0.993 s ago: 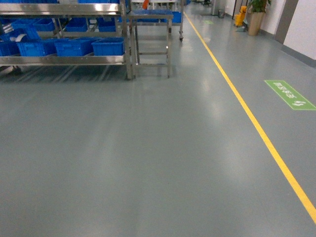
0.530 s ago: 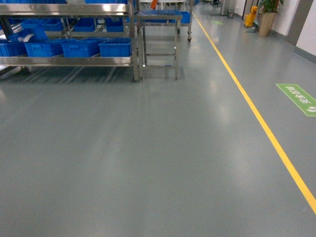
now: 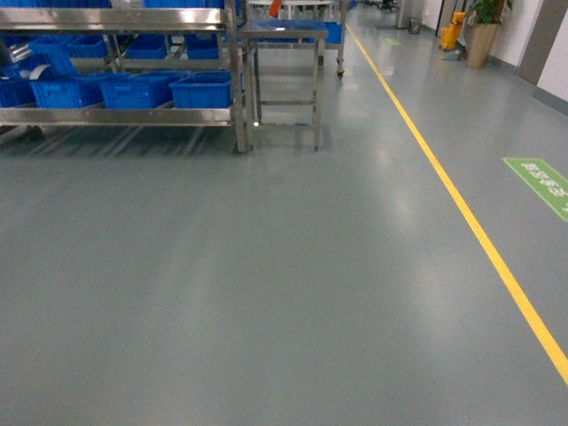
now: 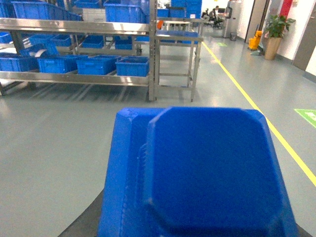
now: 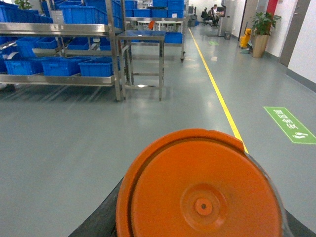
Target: Sort blue parts and orange caps into right shelf containers
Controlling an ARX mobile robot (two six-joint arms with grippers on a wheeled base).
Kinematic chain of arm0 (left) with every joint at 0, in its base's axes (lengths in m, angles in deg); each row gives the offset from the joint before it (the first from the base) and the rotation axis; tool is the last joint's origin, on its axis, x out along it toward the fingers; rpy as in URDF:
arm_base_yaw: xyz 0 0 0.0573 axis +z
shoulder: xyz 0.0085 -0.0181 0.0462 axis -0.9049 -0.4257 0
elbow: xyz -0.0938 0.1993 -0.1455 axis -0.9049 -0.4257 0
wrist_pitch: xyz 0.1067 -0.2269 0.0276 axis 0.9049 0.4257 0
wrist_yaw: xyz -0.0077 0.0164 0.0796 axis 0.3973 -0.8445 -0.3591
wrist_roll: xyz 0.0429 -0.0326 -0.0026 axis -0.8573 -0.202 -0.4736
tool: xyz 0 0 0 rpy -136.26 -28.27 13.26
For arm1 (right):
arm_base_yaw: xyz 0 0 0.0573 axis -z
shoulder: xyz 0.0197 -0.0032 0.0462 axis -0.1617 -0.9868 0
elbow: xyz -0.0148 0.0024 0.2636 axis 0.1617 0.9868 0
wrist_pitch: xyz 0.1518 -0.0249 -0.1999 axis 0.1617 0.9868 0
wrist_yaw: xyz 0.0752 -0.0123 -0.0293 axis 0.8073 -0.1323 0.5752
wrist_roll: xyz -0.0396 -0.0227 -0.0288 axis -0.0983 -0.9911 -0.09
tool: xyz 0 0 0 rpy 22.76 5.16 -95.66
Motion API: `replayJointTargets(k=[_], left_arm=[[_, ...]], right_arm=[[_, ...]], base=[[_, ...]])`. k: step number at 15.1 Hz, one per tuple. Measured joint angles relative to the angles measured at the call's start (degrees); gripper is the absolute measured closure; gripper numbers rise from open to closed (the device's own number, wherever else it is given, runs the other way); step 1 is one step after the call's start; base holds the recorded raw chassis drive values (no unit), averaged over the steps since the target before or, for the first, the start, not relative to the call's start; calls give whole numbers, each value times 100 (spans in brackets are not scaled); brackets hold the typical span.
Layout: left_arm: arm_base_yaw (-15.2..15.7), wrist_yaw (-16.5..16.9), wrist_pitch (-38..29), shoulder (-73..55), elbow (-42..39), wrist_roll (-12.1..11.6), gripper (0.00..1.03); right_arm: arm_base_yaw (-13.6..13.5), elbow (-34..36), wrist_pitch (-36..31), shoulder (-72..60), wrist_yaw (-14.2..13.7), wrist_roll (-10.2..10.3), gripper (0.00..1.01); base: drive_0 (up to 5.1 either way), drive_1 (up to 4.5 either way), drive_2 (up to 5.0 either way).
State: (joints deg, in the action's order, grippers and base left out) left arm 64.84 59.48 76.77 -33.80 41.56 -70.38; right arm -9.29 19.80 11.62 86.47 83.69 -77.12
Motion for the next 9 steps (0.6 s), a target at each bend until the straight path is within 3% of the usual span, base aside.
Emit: replayJointTargets(k=[9], left_arm=[[0, 4, 13, 0, 0, 0, 61]], right_arm=[[0, 0, 20, 0, 0, 0, 57]], base=[[-4, 425, -433]])
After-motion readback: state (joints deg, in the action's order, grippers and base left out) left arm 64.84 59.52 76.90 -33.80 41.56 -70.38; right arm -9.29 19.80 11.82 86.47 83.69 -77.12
